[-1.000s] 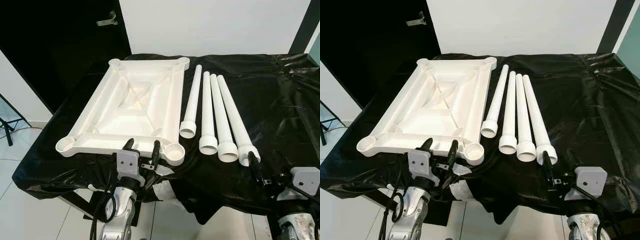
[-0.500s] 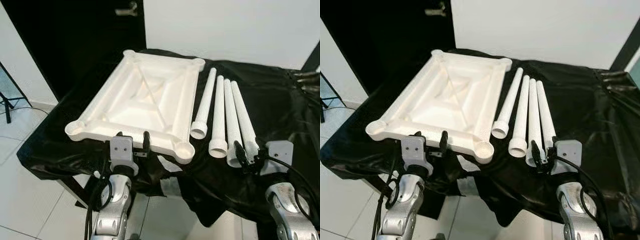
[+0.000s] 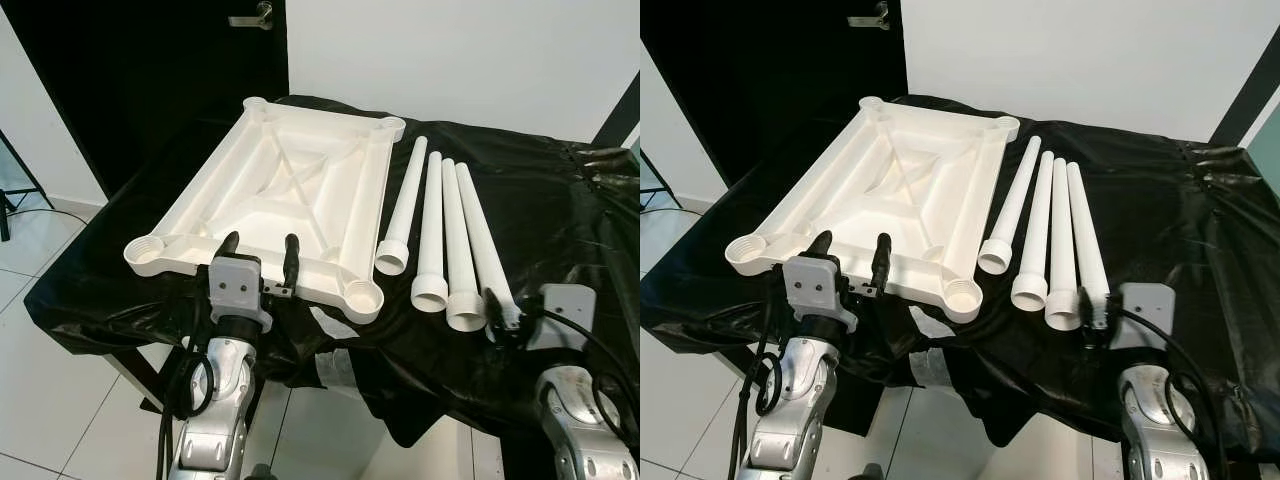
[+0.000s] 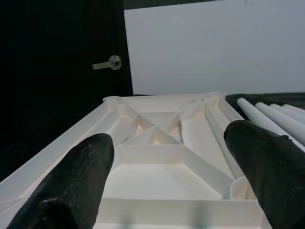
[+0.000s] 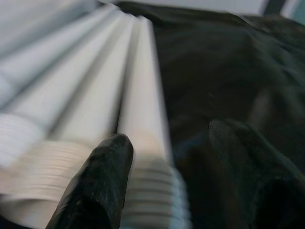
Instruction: Building children table
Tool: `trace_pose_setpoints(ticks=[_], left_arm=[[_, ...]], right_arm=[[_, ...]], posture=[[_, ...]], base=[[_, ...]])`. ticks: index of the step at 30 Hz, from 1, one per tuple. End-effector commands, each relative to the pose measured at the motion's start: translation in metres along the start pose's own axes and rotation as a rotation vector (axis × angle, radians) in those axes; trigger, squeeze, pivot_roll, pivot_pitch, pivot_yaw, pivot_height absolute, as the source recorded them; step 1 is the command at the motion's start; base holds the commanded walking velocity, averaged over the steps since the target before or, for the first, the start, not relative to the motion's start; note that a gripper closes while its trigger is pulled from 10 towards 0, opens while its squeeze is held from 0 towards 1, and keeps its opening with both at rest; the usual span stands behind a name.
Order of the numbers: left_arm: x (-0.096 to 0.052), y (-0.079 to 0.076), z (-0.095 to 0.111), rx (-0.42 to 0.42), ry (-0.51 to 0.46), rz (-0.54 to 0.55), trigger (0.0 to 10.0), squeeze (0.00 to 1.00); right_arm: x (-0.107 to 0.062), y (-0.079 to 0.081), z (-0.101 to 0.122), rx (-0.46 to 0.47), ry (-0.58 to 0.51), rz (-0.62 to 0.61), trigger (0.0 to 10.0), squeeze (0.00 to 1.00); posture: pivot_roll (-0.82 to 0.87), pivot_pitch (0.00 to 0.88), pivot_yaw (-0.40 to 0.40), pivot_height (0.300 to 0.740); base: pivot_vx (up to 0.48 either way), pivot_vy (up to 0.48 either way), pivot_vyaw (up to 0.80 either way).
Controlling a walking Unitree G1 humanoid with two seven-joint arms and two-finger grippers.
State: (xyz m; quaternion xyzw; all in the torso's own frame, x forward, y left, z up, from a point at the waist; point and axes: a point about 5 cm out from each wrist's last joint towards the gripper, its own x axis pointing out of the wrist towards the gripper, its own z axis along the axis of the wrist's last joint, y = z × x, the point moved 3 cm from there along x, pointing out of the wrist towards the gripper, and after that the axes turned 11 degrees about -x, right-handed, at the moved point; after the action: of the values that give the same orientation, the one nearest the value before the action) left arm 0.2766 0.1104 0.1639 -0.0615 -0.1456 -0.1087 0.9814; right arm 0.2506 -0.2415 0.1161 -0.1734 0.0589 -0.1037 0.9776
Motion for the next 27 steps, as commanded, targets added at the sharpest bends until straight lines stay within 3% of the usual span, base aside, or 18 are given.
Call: trace_pose_setpoints(ticks=[1, 10, 14, 19, 27], left_arm=[[0.0, -0.005, -0.009, 0.008, 0.041, -0.044, 10.0, 0.0], [0.009, -0.011, -0.004, 0.056, 0.02, -0.104, 10.0, 0.0], [0.014, 0.001, -0.002, 0.07, 0.019, -0.081, 10.0, 0.0], [0.016, 0.001, -0.003, 0.076, 0.023, -0.093, 10.0, 0.0], [0.021, -0.009, -0.004, 0.06, 0.011, -0.102, 10.0, 0.0]], right_arm=[[0.007, -0.002, -0.004, 0.031, 0.04, -0.027, 10.0, 0.0], [0.015, 0.02, 0.006, 0.106, 0.028, 0.01, 10.0, 0.0], [0.015, 0.03, 0.007, 0.139, 0.004, 0.028, 10.0, 0.0], [0.018, 0.038, 0.011, 0.138, -0.012, 0.048, 10.0, 0.0], [0.025, 0.036, 0.019, 0.1, -0.025, 0.045, 10.0, 0.0]], posture=[[0.26, 0.0, -0.041, 0.74], [0.27, 0.0, -0.021, 0.74], [0.27, 0.0, -0.002, 0.74], [0.27, 0.0, 0.003, 0.74], [0.28, 0.0, -0.013, 0.74]], base=[[0.0, 0.0, 0.0], [0.0, 0.0, 0.0], [0.0, 0.0, 0.0], [0.0, 0.0, 0.0], [0.0, 0.0, 0.0]])
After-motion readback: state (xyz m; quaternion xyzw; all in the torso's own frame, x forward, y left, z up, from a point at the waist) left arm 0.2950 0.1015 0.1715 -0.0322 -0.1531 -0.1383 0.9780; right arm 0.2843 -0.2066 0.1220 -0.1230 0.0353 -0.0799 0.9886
